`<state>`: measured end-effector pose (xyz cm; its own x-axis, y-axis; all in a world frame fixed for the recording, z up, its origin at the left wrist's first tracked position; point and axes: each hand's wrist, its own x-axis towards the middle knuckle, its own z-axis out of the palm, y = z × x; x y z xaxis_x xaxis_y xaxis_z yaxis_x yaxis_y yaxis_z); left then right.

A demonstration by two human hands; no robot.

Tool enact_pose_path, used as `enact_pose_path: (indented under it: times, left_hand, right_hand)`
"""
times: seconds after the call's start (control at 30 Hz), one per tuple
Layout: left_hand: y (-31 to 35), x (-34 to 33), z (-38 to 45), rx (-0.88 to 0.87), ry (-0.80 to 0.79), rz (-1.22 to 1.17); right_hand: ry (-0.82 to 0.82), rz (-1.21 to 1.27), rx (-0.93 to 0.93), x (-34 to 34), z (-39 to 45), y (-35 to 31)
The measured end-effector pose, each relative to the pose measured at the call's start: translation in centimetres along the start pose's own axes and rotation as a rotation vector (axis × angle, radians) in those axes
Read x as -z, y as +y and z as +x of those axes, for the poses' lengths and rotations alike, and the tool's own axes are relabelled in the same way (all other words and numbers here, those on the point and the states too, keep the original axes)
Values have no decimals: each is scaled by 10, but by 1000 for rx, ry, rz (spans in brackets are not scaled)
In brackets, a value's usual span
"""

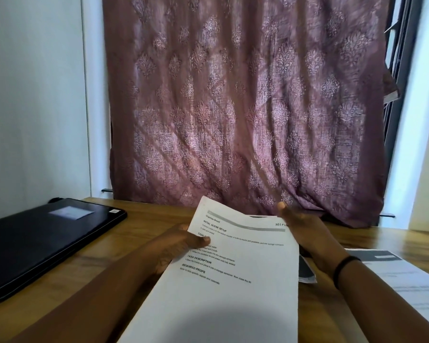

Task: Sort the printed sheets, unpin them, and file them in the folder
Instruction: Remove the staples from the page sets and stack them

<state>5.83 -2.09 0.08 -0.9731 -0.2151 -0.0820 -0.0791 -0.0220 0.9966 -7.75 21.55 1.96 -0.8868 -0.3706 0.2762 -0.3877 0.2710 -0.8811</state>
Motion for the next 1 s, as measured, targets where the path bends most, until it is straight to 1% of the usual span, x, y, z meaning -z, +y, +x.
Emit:
enact_pose_path:
  times: [0.07, 0.2, 0.23, 0.47, 0.57, 0.63, 0.73, 0.87, 1.0]
  left_hand:
    - [1, 0, 0, -10, 28, 5]
    - [1, 0, -3, -19, -7, 42]
    - [1, 0, -3, -12, -11, 48]
    - [-1, 1, -1, 0, -8, 59]
    - [1, 1, -2, -29, -7, 14]
    - [2, 4, -2, -45, -8, -29]
    - [3, 8, -2, -58, 6, -57]
    - [3, 9, -2, -60, -17, -65]
    - [2, 5, -6, -24, -88, -61]
  right_hand:
    - [-38, -12, -2, 3, -3, -2]
    - [-266, -83, 5, 16, -5, -1]
    - [-284, -106, 20, 18, -4, 1]
    - [-209, -190, 84, 18, -2, 9]
    - [-131, -87, 95, 14, -2, 4]
    - [-109, -35, 103, 14, -3, 2]
    - [-130, 17, 77, 16, -3, 2]
    - [-169, 160, 14, 16, 2, 8]
    - [-49, 280, -15, 10, 7, 12]
